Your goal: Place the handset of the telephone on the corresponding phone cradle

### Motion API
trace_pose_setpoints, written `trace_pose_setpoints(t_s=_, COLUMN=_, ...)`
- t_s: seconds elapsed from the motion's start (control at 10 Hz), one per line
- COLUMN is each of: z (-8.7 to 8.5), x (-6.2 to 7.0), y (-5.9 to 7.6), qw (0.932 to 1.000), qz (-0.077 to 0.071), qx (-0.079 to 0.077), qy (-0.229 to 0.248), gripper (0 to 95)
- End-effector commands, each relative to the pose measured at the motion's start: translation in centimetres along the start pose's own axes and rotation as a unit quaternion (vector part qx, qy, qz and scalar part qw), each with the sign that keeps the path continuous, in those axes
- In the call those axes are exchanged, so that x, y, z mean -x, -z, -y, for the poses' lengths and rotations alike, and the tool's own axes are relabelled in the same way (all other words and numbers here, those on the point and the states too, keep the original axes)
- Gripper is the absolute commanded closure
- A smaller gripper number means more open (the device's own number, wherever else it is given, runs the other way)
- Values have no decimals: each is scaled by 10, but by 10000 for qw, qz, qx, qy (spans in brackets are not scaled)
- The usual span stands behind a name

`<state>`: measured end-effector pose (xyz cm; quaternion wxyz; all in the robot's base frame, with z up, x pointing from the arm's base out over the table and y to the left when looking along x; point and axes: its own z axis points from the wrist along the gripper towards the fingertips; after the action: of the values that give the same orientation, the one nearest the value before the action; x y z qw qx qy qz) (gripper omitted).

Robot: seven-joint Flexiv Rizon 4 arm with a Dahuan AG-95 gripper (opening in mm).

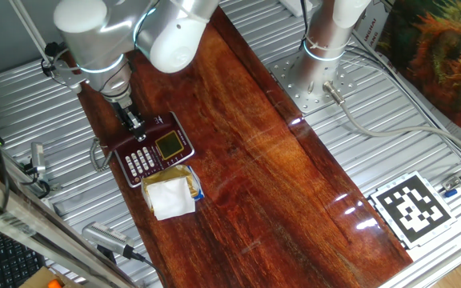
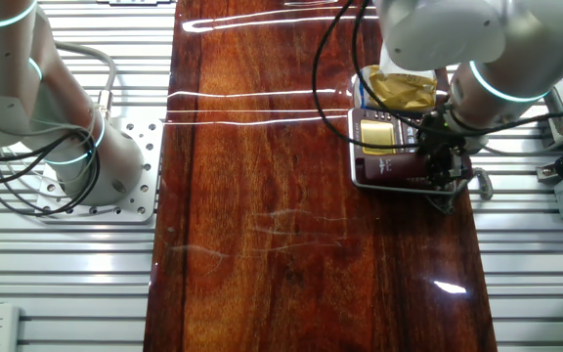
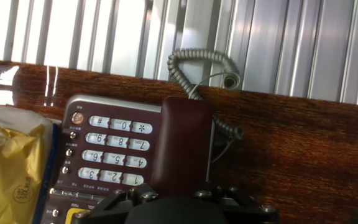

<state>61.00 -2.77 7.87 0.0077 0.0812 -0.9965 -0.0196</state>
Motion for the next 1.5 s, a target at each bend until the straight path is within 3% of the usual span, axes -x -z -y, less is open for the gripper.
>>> trace_pose_setpoints(t_s=0.1, z=1, x=1, y=-1, qw=10000, qz=-4, qx=6, qy=1, gripper=950)
trace_pose_setpoints(t_s=0.6, z=0, x=1, y=-4, qw=9999, qz=41, qx=54, qy=-78, gripper=950)
trace_pose_setpoints(t_s=0.9, z=0, x=1, y=-4, qw=10000, qz=32, qx=-3, qy=-6, gripper=950)
trace_pose_setpoints(t_s=1.1, z=0, x=1, y=-4, qw=10000, qz=42, qx=73, qy=-34, gripper=950)
trace_pose_setpoints(t_s=1.2, z=0, x=1, y=-4, qw=9998, qz=63, qx=173, qy=-33, gripper=760)
trace_pose_setpoints(t_s=1.4, z=0, x=1, y=-4, qw=9998, qz=81, qx=164, qy=3, gripper=760)
trace_pose_setpoints(t_s=1.5, z=0, x=1, y=-4, qw=9999, qz=77, qx=69, qy=82, gripper=760)
